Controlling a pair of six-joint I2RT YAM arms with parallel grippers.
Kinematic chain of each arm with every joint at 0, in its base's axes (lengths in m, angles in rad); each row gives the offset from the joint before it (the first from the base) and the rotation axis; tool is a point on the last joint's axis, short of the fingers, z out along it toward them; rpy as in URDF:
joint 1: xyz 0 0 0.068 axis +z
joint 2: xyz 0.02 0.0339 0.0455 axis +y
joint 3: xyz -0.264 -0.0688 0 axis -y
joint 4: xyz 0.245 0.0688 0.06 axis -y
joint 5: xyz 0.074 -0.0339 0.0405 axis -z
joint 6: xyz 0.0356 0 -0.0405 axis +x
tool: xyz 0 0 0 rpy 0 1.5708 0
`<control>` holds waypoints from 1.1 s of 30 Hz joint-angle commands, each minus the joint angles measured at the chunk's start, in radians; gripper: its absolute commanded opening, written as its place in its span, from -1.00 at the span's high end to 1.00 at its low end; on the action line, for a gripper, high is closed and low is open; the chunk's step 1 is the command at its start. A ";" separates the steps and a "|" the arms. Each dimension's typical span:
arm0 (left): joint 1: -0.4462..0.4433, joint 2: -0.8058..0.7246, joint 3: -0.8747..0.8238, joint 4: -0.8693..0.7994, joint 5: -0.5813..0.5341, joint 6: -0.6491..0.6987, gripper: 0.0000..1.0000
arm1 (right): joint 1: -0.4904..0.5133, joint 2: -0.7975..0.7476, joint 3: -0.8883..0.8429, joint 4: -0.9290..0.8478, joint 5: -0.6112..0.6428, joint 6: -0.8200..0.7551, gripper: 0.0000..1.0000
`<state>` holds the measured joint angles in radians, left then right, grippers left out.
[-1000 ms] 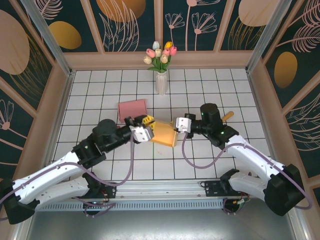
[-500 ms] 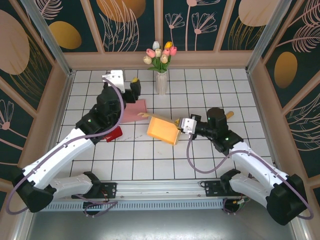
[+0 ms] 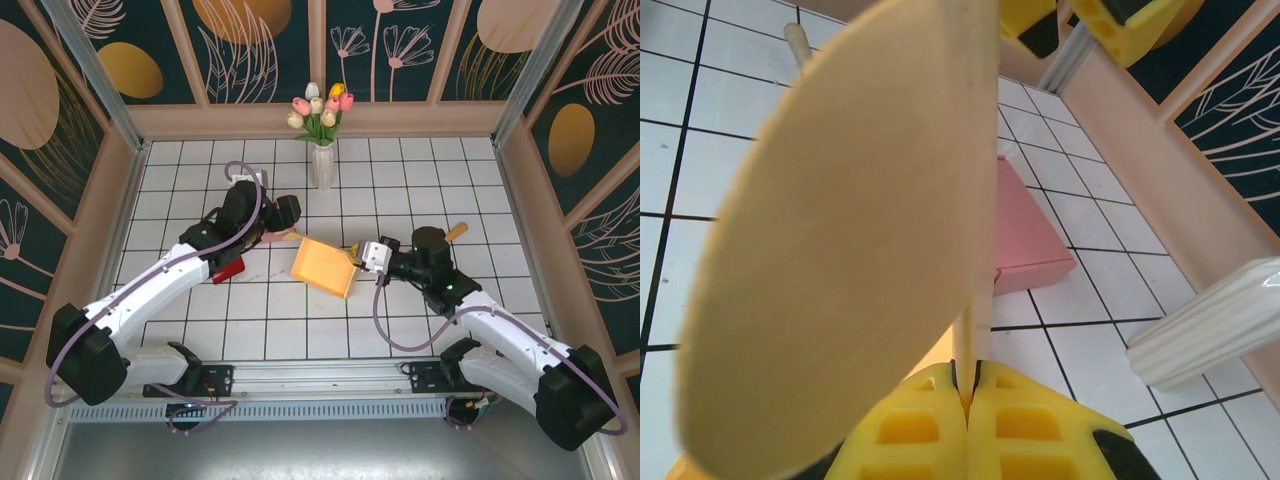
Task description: Fold the paper box
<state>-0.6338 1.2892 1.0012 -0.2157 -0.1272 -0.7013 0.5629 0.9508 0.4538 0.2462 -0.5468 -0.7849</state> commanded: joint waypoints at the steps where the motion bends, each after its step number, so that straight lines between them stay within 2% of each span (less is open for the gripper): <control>1: 0.000 0.031 -0.024 0.072 0.125 -0.076 -0.48 | 0.004 -0.030 -0.043 0.132 -0.005 0.051 1.00; 5: 0.000 0.056 -0.061 0.092 0.225 -0.122 -0.40 | 0.003 -0.027 -0.086 0.197 0.021 0.059 1.00; 13: -0.004 0.049 -0.136 0.182 0.337 -0.240 -0.31 | 0.002 0.002 -0.151 0.320 0.043 0.087 1.00; 18: -0.023 0.063 -0.152 0.220 0.358 -0.270 -0.30 | 0.002 0.013 -0.176 0.341 0.070 0.097 1.00; 32: -0.076 0.116 -0.192 0.304 0.342 -0.286 -0.04 | 0.011 0.038 -0.173 0.261 0.123 0.056 1.00; 33: -0.076 0.116 -0.200 0.307 0.333 -0.285 -0.02 | 0.015 0.043 -0.169 0.248 0.128 0.046 0.94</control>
<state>-0.6800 1.3907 0.8314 0.0719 0.1802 -1.0050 0.5652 0.9852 0.2790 0.4820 -0.4343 -0.7269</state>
